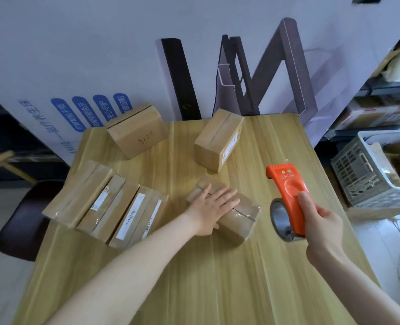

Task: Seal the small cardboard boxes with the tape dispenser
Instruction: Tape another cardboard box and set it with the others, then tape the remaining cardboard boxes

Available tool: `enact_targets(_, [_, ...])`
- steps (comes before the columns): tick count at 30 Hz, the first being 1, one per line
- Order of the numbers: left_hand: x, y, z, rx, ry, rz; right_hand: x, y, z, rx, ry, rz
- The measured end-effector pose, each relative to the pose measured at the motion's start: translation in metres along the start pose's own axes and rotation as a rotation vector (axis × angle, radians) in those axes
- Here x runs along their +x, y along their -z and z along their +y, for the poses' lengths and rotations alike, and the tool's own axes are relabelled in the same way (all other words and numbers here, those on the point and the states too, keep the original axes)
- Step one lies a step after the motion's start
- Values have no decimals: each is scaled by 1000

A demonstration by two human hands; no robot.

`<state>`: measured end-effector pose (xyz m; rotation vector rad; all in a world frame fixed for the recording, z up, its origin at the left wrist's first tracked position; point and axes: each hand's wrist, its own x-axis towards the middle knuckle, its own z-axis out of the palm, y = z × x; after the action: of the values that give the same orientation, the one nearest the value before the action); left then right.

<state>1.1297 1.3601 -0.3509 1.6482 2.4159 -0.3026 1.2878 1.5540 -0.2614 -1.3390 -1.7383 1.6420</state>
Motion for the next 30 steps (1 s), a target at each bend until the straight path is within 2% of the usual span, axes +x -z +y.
enact_targets(2, [-6, 7, -45, -14, 140, -27, 1, -9, 2, -13, 6, -17])
enact_targets(8, [-35, 19, -135, -316, 424, -116, 8, -49, -7, -31, 2, -99])
enact_targets(10, [-36, 19, -148, -377, 538, -28, 13, -63, -16, -27, 4, -108])
enact_targets(14, [1, 29, -152, -509, 708, 299, 28, -80, -34, 3, 9, -110])
enact_targets(18, [74, 53, -144, -654, 691, 363, 46, -81, -40, 20, 6, -80])
enact_targets(23, [111, 71, -198, -532, 786, 355, 66, -75, -34, -4, -13, -36])
enact_targets(28, [89, 61, -281, -385, 942, 348, 71, -83, -38, -87, -17, -20])
enact_targets(30, [74, 50, -313, -304, 1004, 281, 70, -91, -42, -101, -40, -36])
